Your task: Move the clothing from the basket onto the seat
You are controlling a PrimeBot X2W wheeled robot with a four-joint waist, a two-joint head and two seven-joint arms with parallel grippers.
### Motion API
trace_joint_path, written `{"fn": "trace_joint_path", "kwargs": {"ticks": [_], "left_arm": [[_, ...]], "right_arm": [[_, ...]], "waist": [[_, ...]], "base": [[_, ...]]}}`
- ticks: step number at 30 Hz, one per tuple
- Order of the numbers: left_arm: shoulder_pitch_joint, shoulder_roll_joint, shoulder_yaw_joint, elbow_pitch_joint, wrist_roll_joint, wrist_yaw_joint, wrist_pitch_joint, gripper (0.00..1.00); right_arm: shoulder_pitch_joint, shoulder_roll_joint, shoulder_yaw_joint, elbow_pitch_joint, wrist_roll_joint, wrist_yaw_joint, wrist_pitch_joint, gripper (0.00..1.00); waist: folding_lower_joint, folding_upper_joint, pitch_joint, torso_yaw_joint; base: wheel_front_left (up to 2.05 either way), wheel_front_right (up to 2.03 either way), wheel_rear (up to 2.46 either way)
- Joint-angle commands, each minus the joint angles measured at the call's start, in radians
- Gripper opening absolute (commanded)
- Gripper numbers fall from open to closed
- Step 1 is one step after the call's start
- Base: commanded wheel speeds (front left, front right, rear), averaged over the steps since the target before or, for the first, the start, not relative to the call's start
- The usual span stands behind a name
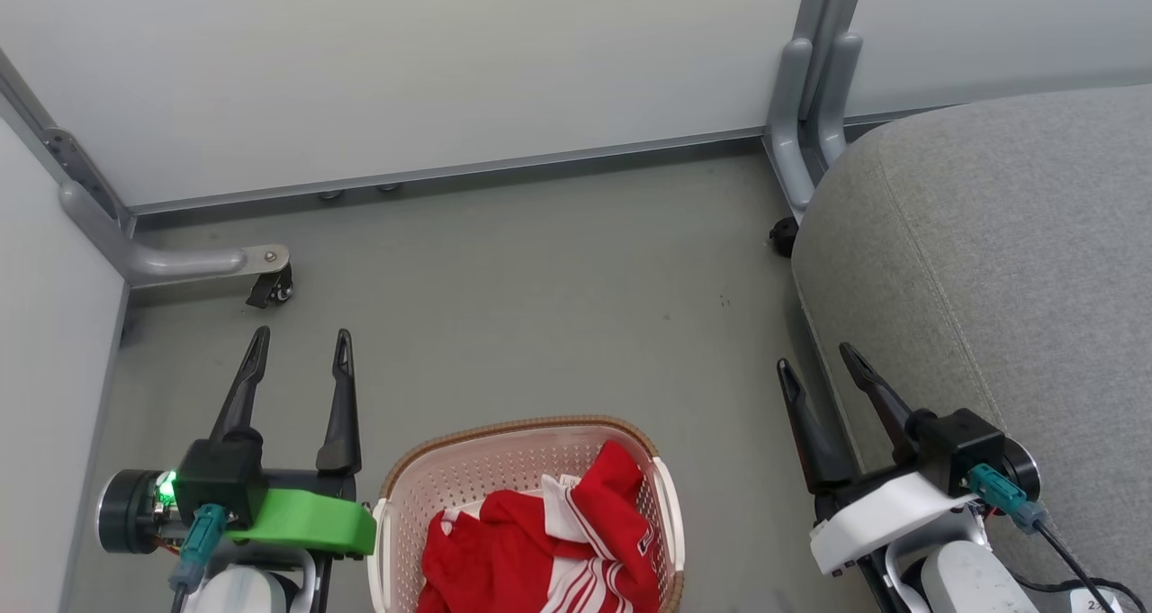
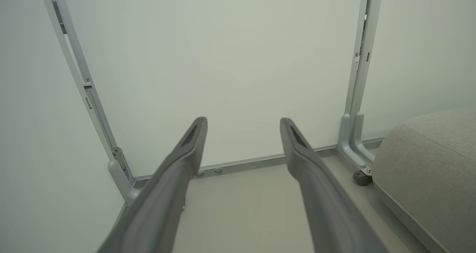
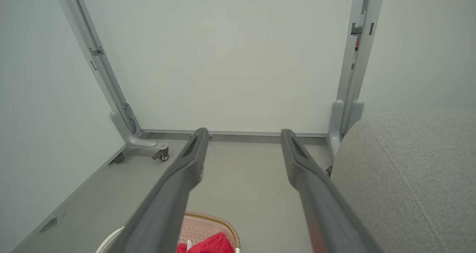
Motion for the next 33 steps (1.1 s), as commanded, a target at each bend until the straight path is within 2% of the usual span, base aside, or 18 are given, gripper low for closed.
{"fn": "trace_joint_path", "kwargs": {"ticks": [1,13,33], "left_arm": [[-0.012,0.000,0.003,0.002,0.004,-0.003,-0.004,1.00],[-0.061,0.000,-0.022,0.031,0.001,-0.021,-0.004,1.00],[-0.195,0.077,-0.149,0.163,-0.025,-0.037,-0.003,1.00]], "right_arm": [[-0.011,-0.006,-0.001,-0.001,-0.004,0.000,-0.005,1.00],[-0.042,-0.006,-0.005,-0.020,-0.009,0.000,-0.005,1.00],[-0.130,-0.005,-0.013,-0.116,0.012,0.000,-0.005,1.00]], "waist": [[0.0000,0.0084,0.002,-0.001],[0.0000,0.0084,0.063,-0.057],[0.0000,0.0084,0.289,-0.234]], "base": [[0.00,0.00,0.00],[0.00,0.00,0.00],[0.00,0.00,0.00]]}}
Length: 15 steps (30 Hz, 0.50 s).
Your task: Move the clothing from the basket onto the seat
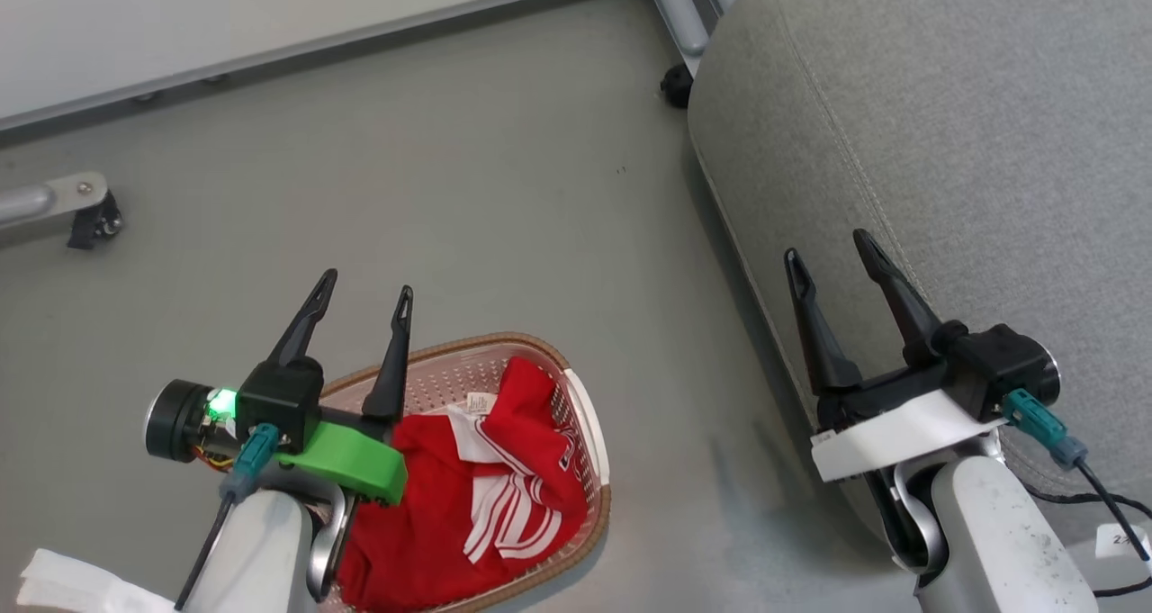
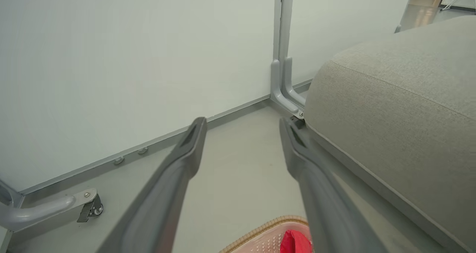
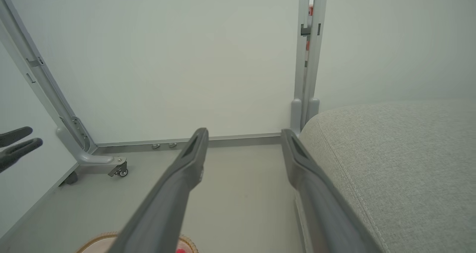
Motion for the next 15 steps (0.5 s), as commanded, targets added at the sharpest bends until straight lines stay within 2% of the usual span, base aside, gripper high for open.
{"fn": "trace_joint_path", "kwargs": {"ticks": [1,9,15], "left_arm": [[-0.029,0.018,-0.006,0.011,-0.014,-0.002,-0.001,1.00],[-0.102,0.065,-0.073,0.089,-0.033,-0.003,-0.001,1.00],[-0.167,0.092,-0.124,0.142,-0.050,-0.003,-0.001,1.00]], "right_arm": [[-0.018,-0.003,-0.001,-0.013,0.008,0.000,-0.005,1.00],[-0.049,-0.003,0.001,-0.072,0.012,0.000,-0.004,1.00],[-0.072,-0.003,0.002,-0.122,-0.003,0.000,-0.004,1.00]], "waist": [[0.0000,0.0084,0.079,-0.065],[0.0000,0.0084,0.180,-0.113],[0.0000,0.0084,0.265,-0.125]], "base": [[0.00,0.00,0.00],[0.00,0.00,0.00],[0.00,0.00,0.00]]}}
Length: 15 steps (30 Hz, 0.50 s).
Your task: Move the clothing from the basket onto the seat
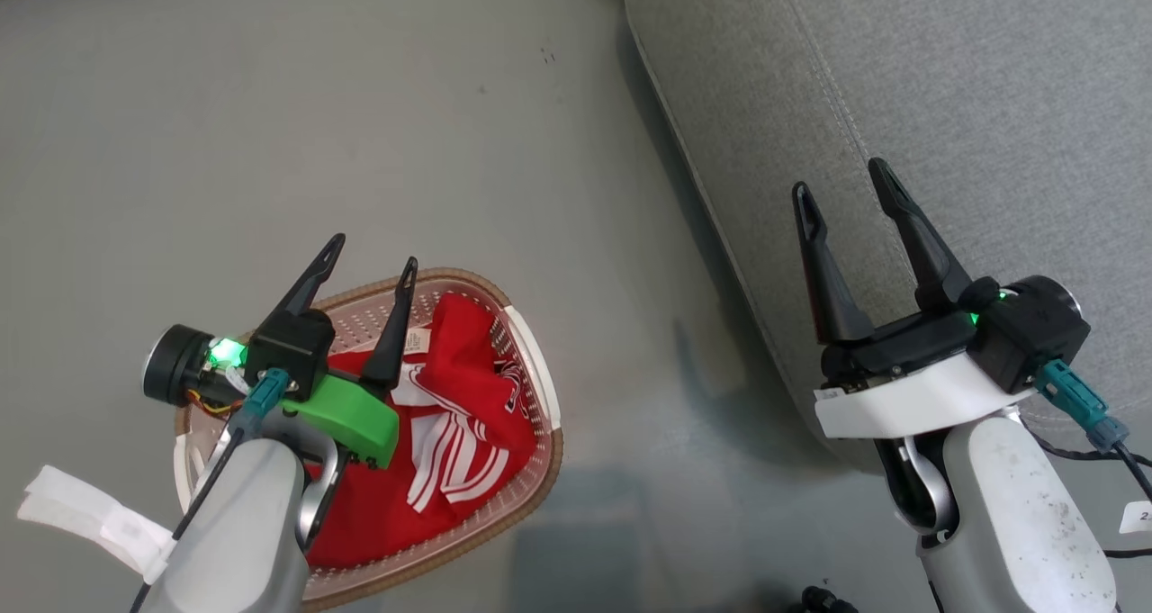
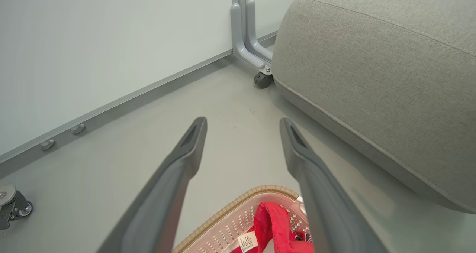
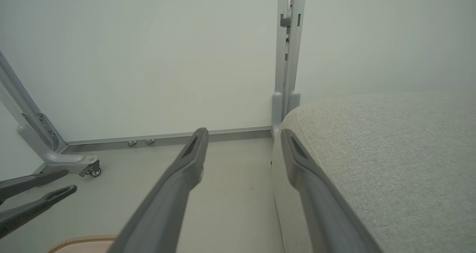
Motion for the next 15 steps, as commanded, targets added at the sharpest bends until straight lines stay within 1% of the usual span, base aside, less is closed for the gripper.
{"fn": "trace_joint_path", "kwargs": {"ticks": [1,7,15], "left_arm": [[-0.029,0.015,-0.007,0.009,-0.005,-0.003,-0.001,1.00],[-0.091,0.036,-0.065,0.067,-0.024,-0.003,-0.001,1.00],[-0.165,0.057,-0.157,0.192,-0.053,-0.003,-0.001,1.00]], "right_arm": [[-0.020,-0.002,0.001,-0.012,-0.008,0.000,-0.002,1.00],[-0.053,-0.002,0.008,-0.051,-0.014,0.000,-0.002,1.00],[-0.083,-0.002,0.022,-0.087,-0.017,0.000,-0.002,1.00]], "waist": [[-0.0001,0.0084,0.077,-0.030],[-0.0001,0.0084,0.157,-0.033],[-0.0001,0.0084,0.233,-0.043]], "base": [[0.00,0.00,0.00],[0.00,0.00,0.00],[0.00,0.00,0.00]]}}
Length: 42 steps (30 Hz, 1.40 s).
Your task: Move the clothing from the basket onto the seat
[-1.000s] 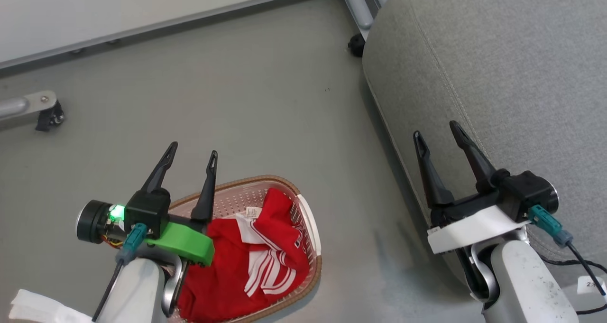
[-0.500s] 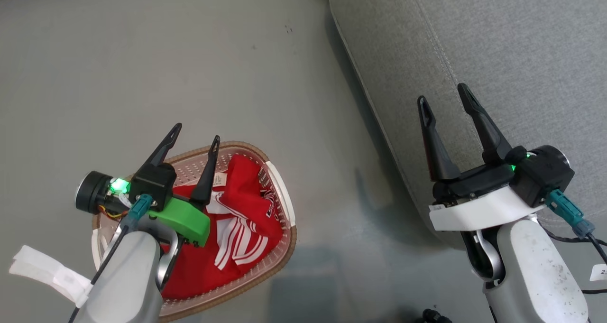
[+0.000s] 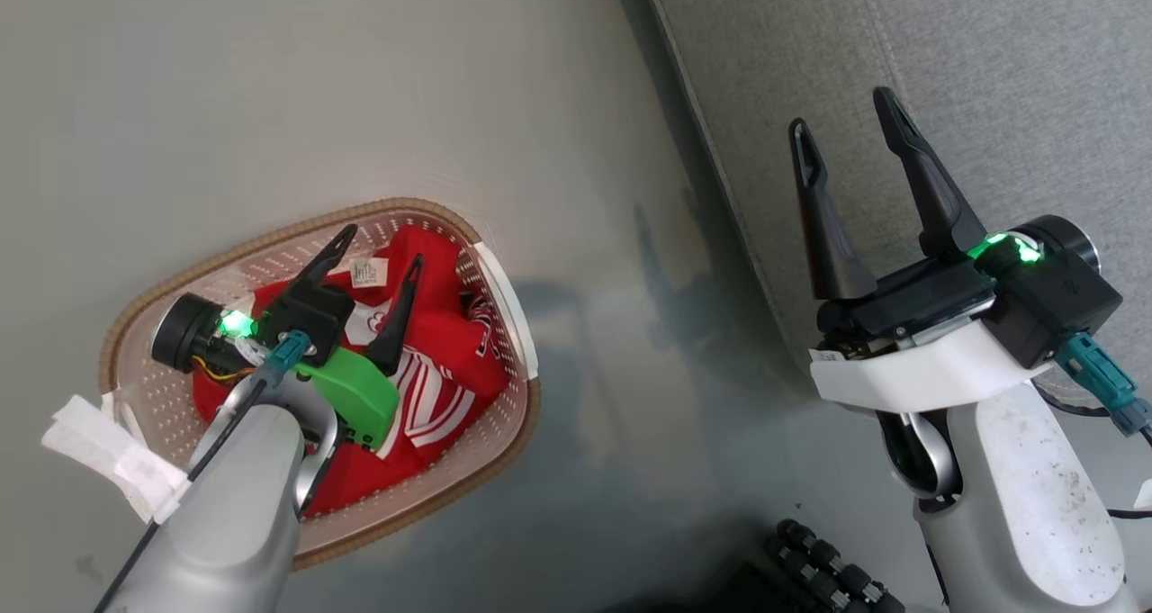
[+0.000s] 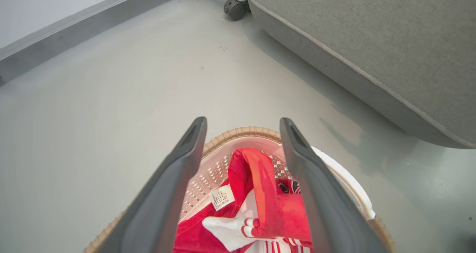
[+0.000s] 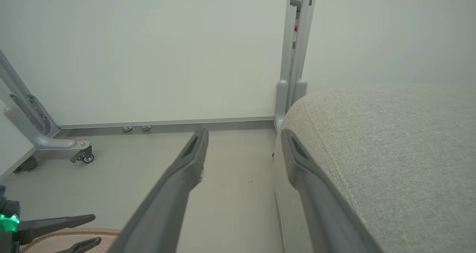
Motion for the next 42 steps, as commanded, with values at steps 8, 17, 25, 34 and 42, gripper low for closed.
{"fn": "trace_joint_path", "kwargs": {"ticks": [8,17,25,34,42], "left_arm": [[-0.080,0.016,-0.093,0.115,-0.058,-0.003,-0.001,1.00],[-0.156,0.010,-0.194,0.248,-0.122,-0.002,-0.001,1.00],[-0.239,-0.011,-0.298,0.381,-0.196,-0.003,-0.001,1.00],[-0.305,-0.044,-0.440,0.528,-0.316,-0.003,0.037,1.00],[-0.327,-0.053,-0.538,0.561,-0.390,-0.003,0.041,0.00]], "right_arm": [[-0.021,-0.003,0.004,-0.021,0.000,-0.001,-0.002,1.00],[-0.037,-0.003,-0.003,-0.040,0.000,-0.001,-0.002,1.00],[-0.046,-0.003,0.005,-0.052,-0.001,-0.001,-0.002,1.00],[-0.052,-0.003,0.012,-0.049,-0.001,-0.001,-0.002,1.00],[-0.053,-0.003,0.016,-0.040,-0.005,-0.001,-0.002,1.00]], "waist": [[-0.0001,0.0084,0.084,-0.022],[-0.0001,0.0084,0.145,-0.023],[-0.0001,0.0084,0.204,-0.020],[-0.0001,0.0084,0.225,-0.018],[-0.0001,0.0084,0.209,-0.014]], "base": [[0.00,0.00,0.00],[0.00,0.00,0.00],[0.00,0.00,0.00],[0.00,0.00,0.00],[0.00,0.00,0.00]]}}
